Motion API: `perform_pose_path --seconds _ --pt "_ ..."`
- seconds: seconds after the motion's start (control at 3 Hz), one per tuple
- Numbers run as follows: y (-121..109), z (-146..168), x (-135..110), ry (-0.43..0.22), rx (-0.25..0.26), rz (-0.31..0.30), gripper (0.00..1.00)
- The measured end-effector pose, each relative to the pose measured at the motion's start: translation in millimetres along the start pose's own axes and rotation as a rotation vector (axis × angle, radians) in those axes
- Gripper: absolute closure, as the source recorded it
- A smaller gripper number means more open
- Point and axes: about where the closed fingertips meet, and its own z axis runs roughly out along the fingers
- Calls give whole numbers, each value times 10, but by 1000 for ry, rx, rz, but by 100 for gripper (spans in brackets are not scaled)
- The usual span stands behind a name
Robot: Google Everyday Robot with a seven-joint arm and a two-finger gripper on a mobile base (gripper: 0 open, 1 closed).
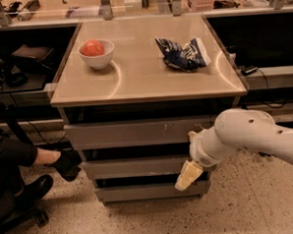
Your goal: Open middle drawer
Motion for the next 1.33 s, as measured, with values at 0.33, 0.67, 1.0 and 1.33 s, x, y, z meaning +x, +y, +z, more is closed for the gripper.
perform_pose_path --seconds 0.33,0.67,1.0,1.33 --pt "-179 -1 -105 -39 69 8 0" --pt "-146 247 -32 -7 63 9 0" --pt "-96 800 149 60 73 -4 0" --pt "-191 940 -136 34 114 -51 0"
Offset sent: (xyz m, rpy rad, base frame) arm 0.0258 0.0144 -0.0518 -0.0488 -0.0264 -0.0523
